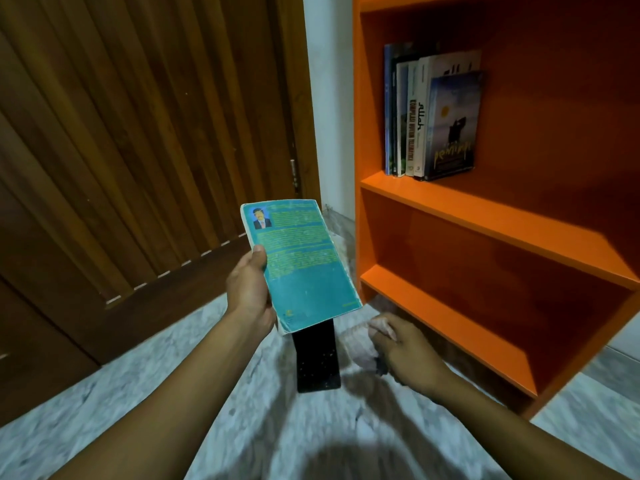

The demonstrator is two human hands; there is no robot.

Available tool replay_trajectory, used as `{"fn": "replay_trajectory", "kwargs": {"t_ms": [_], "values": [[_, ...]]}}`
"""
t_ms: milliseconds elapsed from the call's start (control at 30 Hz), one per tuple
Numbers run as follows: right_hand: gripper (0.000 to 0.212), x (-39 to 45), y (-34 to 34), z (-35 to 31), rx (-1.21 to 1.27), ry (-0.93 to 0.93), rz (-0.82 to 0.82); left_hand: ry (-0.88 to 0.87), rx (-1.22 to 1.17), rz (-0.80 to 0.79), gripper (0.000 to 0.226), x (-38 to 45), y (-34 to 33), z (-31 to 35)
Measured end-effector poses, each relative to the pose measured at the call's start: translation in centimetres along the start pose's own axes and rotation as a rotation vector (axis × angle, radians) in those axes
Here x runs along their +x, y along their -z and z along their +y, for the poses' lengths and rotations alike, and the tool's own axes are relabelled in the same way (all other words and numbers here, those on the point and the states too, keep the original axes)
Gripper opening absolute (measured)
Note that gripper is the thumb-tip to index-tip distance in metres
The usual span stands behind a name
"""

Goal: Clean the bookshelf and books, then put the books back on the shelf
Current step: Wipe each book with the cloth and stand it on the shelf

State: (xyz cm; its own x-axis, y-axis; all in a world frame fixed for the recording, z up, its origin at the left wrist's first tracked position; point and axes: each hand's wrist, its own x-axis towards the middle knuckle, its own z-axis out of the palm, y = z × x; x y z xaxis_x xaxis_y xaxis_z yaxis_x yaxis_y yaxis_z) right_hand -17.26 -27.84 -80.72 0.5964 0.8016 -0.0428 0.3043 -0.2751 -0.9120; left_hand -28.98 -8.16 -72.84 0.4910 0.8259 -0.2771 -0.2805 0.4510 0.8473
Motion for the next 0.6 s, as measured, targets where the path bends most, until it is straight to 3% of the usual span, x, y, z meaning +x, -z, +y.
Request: {"fn": "replay_trajectory", "kwargs": {"t_ms": [67,167,267,333,433,533,600], "values": [[0.024,0.1,0.1,-0.6,0.352,-0.195,0.015,0.056,-0.018,-0.020,0.029,-0.1,0.0,-0.1],[0.033,-0.2,0.6,-3.1,0.896,-0.250,-0.151,0.091,0.029,-0.050,0.028,-0.7,-0.4,-0.5],[0.034,0.0,0.8,-4.3,1.056,-0.226,-0.146,0.107,0.098,-0.107,0.030,-1.3,-1.0,-1.0],[0.043,0.1,0.9,-4.5,1.068,-0.207,-0.091,0.122,0.175,-0.119,0.031,-1.6,-1.2,-1.0],[0.024,-0.1,1.2,-5.2,0.983,-0.156,0.009,0.034,0.429,-0.084,0.029,-1.7,-1.6,-1.4],[0.010,0.3,1.2,-5.1,0.634,0.012,0.150,-0.217,0.868,-0.025,0.067,-2.2,-1.9,-2.3],[0.013,0.4,0.9,-4.6,0.288,0.186,0.244,-0.317,0.866,-0.139,0.075,-3.0,-2.5,-2.8]]}}
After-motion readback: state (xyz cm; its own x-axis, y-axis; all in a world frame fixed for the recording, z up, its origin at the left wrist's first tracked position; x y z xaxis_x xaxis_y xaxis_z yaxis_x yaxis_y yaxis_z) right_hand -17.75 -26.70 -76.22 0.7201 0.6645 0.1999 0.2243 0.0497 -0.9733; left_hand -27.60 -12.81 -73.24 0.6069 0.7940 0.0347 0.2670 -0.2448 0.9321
